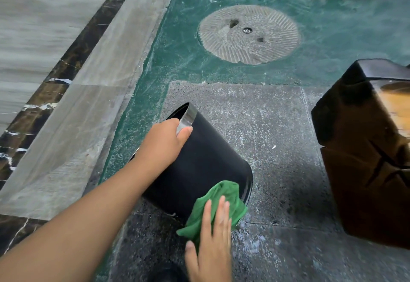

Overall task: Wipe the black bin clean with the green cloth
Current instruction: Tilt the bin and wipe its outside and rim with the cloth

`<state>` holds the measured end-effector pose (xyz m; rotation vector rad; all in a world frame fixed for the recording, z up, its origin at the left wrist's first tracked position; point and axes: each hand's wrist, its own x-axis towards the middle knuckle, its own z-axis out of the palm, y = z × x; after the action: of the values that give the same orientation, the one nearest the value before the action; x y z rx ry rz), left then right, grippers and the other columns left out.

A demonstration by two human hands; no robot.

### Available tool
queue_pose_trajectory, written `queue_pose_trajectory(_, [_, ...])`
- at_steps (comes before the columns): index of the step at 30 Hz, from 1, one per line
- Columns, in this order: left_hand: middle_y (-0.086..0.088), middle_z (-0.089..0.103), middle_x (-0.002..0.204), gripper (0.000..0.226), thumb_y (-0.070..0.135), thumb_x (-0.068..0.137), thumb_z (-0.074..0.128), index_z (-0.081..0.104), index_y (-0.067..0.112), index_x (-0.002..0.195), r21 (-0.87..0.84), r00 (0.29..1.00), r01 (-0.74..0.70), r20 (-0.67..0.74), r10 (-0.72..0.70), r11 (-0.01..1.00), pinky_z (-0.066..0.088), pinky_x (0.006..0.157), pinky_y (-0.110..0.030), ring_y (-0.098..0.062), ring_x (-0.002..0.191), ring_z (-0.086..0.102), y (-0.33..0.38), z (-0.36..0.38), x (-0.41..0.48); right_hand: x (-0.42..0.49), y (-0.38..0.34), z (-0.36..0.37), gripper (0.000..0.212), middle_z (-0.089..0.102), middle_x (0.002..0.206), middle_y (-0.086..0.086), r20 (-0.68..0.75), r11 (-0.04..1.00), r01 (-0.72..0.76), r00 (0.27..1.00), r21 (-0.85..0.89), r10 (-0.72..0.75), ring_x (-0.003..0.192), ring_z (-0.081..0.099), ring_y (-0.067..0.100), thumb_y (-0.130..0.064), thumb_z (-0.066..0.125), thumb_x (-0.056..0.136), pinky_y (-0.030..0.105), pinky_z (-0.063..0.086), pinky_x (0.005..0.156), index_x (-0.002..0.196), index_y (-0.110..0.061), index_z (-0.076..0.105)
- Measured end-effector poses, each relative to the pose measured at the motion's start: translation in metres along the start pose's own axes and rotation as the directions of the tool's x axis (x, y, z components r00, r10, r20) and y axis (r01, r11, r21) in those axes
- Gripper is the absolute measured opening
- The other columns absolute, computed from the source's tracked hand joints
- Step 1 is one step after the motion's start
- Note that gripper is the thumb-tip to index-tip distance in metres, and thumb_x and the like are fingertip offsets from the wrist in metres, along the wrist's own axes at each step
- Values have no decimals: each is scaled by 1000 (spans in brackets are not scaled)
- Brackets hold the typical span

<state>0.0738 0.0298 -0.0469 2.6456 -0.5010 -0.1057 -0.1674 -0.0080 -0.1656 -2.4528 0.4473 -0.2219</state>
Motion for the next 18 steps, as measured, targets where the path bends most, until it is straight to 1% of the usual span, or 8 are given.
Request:
queue_pose_trajectory(2, [0,38,56,48,44,93,52,28,20,59,-1,1000,0,-4,0,1000,17,45,-33,-16,53,37,-2,1,0,-3,4,-1,107,11,163,20,32,997,48,998,-63,-46,150,12,38,-31,69,55,49,22,113,151,-7,29])
queue_pose_trajectory(4, [0,40,57,47,44,93,51,29,20,59,6,1000,26,-14,-26,1000,17,46,-34,-22,55,39,-3,0,0,5,14,-7,110,15,162,18,51,994,65,997,-87,-61,148,17,36,-26,80,53,48,27,110,150,-11,31])
queue_pose_trajectory(7, [1,41,59,45,44,94,50,31,22,60,4,994,102,-26,-102,995,20,49,-37,-30,62,42,-15,-2,-1,17,30,-14,115,12,165,12,74,983,160,985,-89,-154,150,16,31,-33,83,59,45,25,113,155,-16,22])
queue_pose_trajectory(10, [3,40,59,45,45,93,49,31,22,60,-3,991,124,-41,-124,992,22,52,-37,-30,63,42,-24,-3,-6,31,40,-23,117,5,168,4,81,981,192,979,-40,-188,153,9,22,-52,75,69,37,14,120,159,-20,8])
queue_pose_trajectory(12, [3,40,59,45,45,93,49,30,22,60,-13,994,105,-31,-106,994,19,48,-36,-27,59,39,-20,-2,-8,46,41,-25,111,9,168,3,54,988,151,987,12,-152,154,6,19,-59,67,76,37,8,123,159,-18,6])
queue_pose_trajectory(14, [2,39,59,45,44,94,50,29,22,59,-18,996,83,-25,-84,996,16,46,-34,-21,55,37,-16,-3,-7,64,43,-27,99,15,166,1,23,985,118,992,128,-122,154,7,19,-47,67,81,44,8,123,158,-16,13])
queue_pose_trajectory(16, [1,38,59,46,43,94,50,28,21,60,-9,996,87,-24,-87,996,16,46,-36,-21,55,36,-15,-4,-8,88,46,-34,83,22,163,-2,6,958,38,999,283,-41,153,14,18,-31,65,82,46,13,123,154,-13,26])
queue_pose_trajectory(18, [0,39,61,45,41,95,49,31,18,61,-15,994,109,-26,-110,994,17,51,-38,-26,59,38,-18,-4,-10,117,52,-41,70,34,158,1,9,938,-24,1000,345,22,148,28,22,-32,58,85,44,20,122,149,-12,37])
